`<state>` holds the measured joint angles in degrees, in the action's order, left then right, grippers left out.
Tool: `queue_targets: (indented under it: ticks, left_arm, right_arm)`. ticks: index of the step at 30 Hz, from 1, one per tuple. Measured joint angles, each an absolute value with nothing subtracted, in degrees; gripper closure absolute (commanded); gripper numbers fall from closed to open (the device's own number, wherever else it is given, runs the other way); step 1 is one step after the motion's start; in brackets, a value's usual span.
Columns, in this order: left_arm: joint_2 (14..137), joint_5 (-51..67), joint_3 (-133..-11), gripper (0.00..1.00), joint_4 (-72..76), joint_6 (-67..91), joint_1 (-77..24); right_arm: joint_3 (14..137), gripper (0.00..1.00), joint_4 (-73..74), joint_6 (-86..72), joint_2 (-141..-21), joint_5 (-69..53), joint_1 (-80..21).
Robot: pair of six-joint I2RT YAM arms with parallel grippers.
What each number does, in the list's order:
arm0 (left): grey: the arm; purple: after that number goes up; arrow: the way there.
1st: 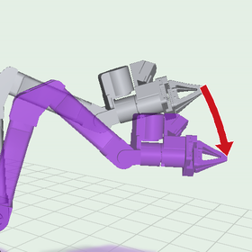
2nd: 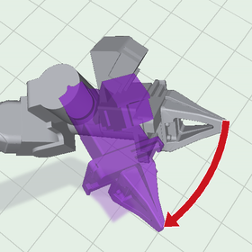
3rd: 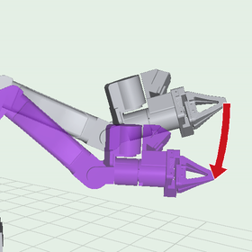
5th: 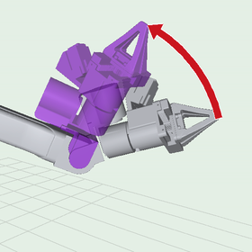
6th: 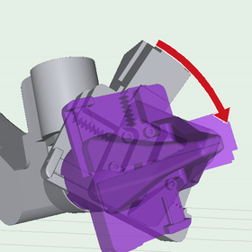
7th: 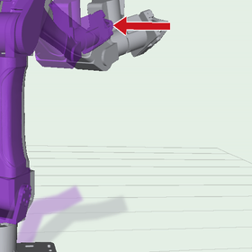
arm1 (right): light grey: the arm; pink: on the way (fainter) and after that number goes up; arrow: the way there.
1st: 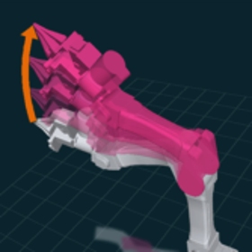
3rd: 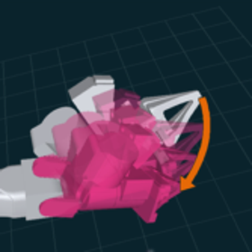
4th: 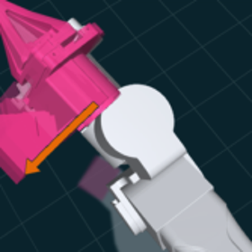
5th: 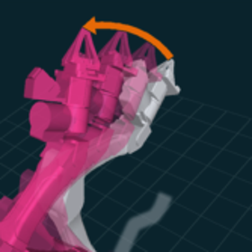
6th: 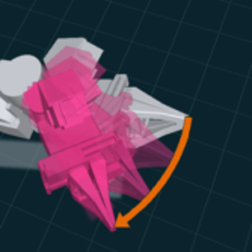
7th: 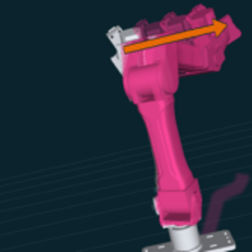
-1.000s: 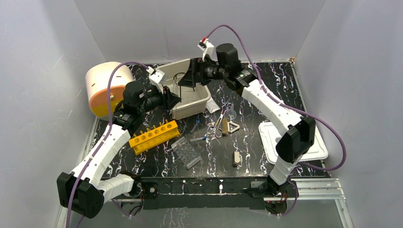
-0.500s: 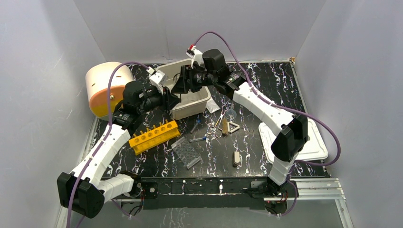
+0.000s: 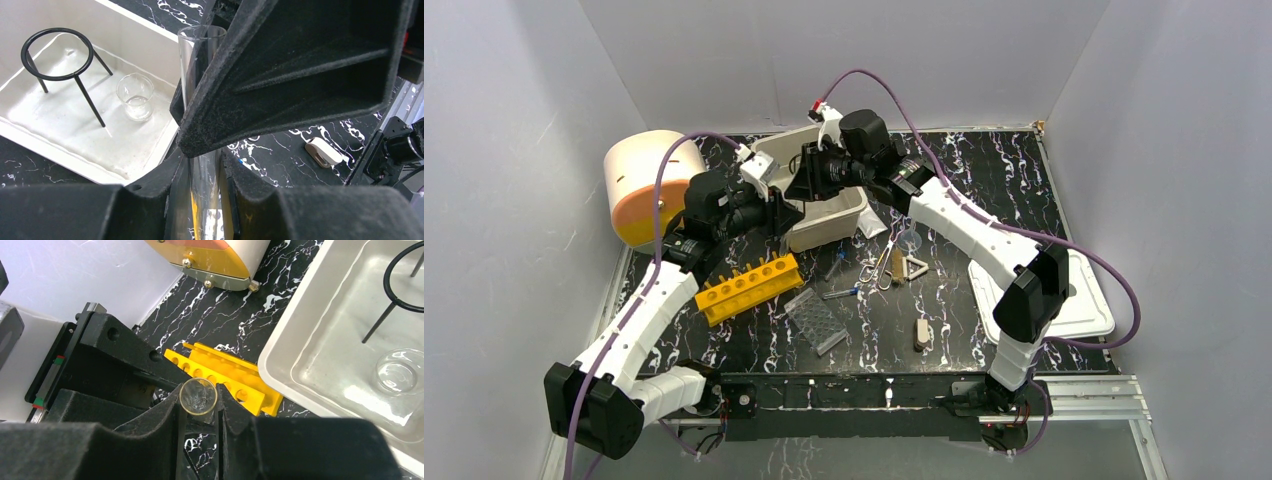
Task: Organize the chemistry lab equipment
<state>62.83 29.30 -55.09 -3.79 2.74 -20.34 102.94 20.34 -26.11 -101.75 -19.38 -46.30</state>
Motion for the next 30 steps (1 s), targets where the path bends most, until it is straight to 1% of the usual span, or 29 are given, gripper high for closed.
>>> queue_targets:
  ticks: [2,3,4,5,7,9,14,17,21,26,30]
  left_arm:
    - [62.8,29.1,-55.1,0.77,-3.8,3.2,-20.4]
    - [62.9,29.0,-55.1,0.63,-3.9,3.5,-20.4]
    - [62.9,28.9,-55.1,0.53,-3.9,3.7,-20.4]
    - [63.0,28.8,-55.2,0.46,-4.0,4.0,-20.4]
    - [63.0,28.3,-55.4,0.36,-4.9,5.2,-20.4]
    - [63.1,27.9,-55.6,0.3,-5.7,6.2,-20.4]
    - [62.7,26.4,-55.7,0.23,-8.5,9.1,-20.4]
    - [60.3,22.0,-55.7,0.2,-11.6,11.7,-20.4]
    - [56.0,12.5,-56.9,0.21,-17.5,16.5,-20.4]
    - [50.9,-0.9,-57.0,0.24,-22.3,24.3,-20.4]
    - [51.3,-10.9,-57.8,0.24,-28.4,31.0,-20.3]
  right_arm:
    - [103.1,0.74,20.7,-25.6,-101.8,-18.9,-46.4]
    - [103.2,0.74,20.9,-25.4,-101.8,-18.5,-46.5]
    - [103.4,0.74,21.1,-25.1,-101.8,-18.0,-46.7]
    - [103.5,0.74,21.4,-24.8,-101.8,-17.4,-46.8]
    - [103.9,0.74,21.6,-23.9,-101.8,-15.6,-46.7]
    - [104.8,0.74,22.5,-22.9,-101.8,-13.8,-46.5]
    - [107.4,0.74,23.6,-20.0,-101.8,-10.3,-46.2]
    - [107.8,0.74,23.9,-18.4,-101.8,-9.2,-46.2]
    - [107.4,0.74,23.8,-16.6,-101.5,-7.9,-46.6]
    - [99.7,0.74,21.2,-14.9,-97.4,-4.4,-50.0]
    - [95.3,0.74,18.6,-13.9,-95.2,-1.7,-54.4]
